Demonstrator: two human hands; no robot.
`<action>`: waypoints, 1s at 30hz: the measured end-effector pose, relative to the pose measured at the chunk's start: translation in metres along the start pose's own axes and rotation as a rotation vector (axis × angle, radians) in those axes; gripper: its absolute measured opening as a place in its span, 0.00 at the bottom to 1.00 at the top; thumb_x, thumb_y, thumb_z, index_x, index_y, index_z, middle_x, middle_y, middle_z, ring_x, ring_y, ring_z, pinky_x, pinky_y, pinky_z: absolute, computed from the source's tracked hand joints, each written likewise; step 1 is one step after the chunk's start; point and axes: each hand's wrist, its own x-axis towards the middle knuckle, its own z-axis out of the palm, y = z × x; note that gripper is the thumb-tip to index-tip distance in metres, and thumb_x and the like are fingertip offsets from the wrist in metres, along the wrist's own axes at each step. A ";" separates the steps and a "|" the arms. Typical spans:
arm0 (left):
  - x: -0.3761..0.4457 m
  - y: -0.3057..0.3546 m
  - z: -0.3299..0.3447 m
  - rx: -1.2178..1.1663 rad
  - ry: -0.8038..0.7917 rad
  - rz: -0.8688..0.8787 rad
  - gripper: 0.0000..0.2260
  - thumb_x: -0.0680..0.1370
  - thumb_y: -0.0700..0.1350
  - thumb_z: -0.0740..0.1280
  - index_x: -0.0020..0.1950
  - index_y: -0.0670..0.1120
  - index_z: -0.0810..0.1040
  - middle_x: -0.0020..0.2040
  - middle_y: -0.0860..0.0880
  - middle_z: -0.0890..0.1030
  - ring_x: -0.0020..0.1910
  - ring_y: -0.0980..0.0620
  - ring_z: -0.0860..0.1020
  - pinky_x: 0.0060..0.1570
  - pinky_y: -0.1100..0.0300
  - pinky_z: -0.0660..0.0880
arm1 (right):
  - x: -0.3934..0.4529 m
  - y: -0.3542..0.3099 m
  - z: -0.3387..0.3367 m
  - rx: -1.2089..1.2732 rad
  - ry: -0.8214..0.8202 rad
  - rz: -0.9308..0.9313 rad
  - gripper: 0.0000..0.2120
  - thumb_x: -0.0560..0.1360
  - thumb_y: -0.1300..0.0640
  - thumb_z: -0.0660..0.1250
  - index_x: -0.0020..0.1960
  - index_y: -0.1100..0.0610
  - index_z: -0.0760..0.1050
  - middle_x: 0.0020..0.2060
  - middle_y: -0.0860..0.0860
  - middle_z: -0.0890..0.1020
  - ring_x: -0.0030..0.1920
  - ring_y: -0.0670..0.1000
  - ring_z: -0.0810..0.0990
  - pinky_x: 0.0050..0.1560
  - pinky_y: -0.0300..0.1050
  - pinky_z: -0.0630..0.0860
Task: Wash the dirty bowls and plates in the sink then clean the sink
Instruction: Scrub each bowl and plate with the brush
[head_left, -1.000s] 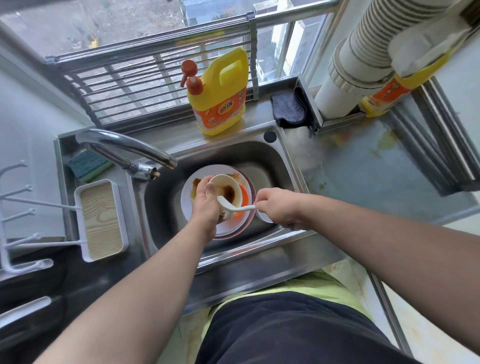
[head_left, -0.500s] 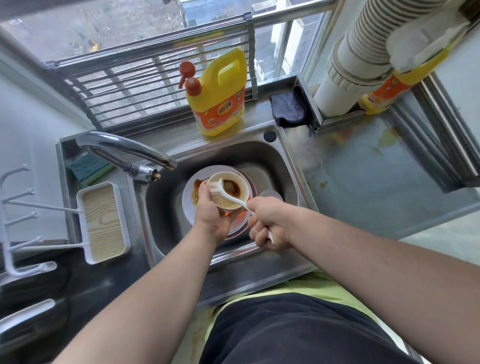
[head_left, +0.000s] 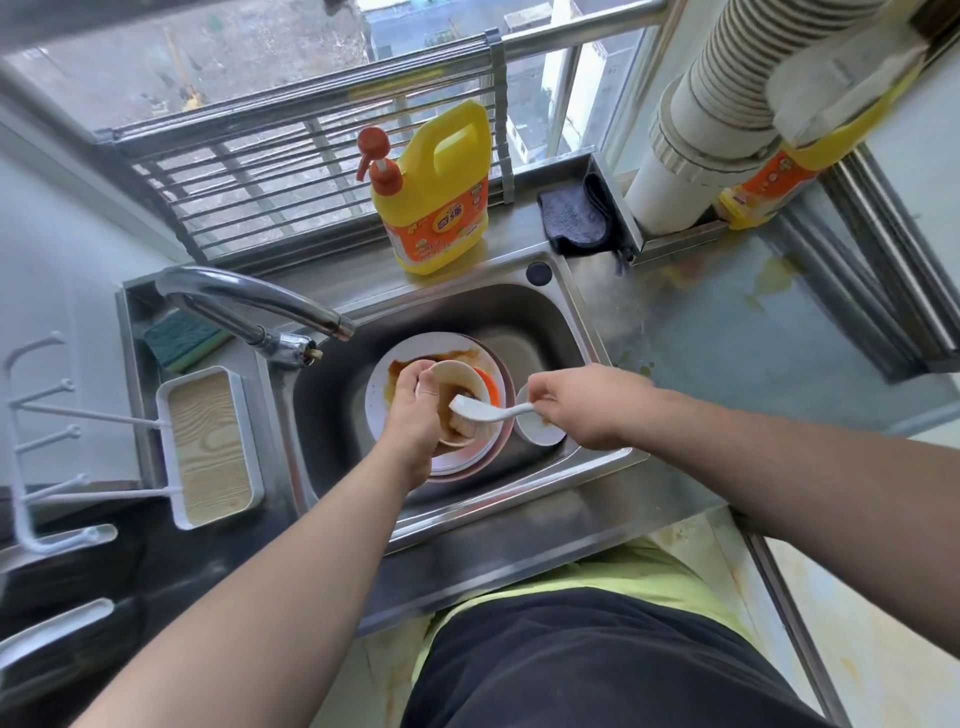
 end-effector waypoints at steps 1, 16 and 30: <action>-0.001 0.000 0.001 0.057 -0.001 0.023 0.12 0.87 0.61 0.54 0.69 0.66 0.68 0.70 0.48 0.74 0.64 0.46 0.77 0.64 0.41 0.79 | 0.002 0.003 0.003 -0.087 0.064 0.008 0.09 0.87 0.45 0.54 0.57 0.41 0.73 0.42 0.47 0.78 0.44 0.54 0.79 0.34 0.44 0.69; -0.002 -0.004 0.005 0.779 0.082 0.474 0.35 0.73 0.54 0.78 0.74 0.67 0.63 0.62 0.50 0.65 0.62 0.48 0.68 0.63 0.52 0.73 | 0.014 0.040 0.036 0.243 0.245 0.125 0.11 0.85 0.43 0.55 0.63 0.38 0.74 0.45 0.48 0.80 0.44 0.55 0.80 0.39 0.46 0.75; -0.020 -0.005 0.069 0.063 0.192 0.220 0.22 0.79 0.56 0.71 0.71 0.62 0.68 0.65 0.49 0.73 0.61 0.45 0.77 0.56 0.48 0.82 | 0.032 0.076 0.026 0.762 0.427 0.048 0.07 0.83 0.45 0.65 0.59 0.42 0.79 0.35 0.41 0.77 0.38 0.44 0.75 0.40 0.44 0.69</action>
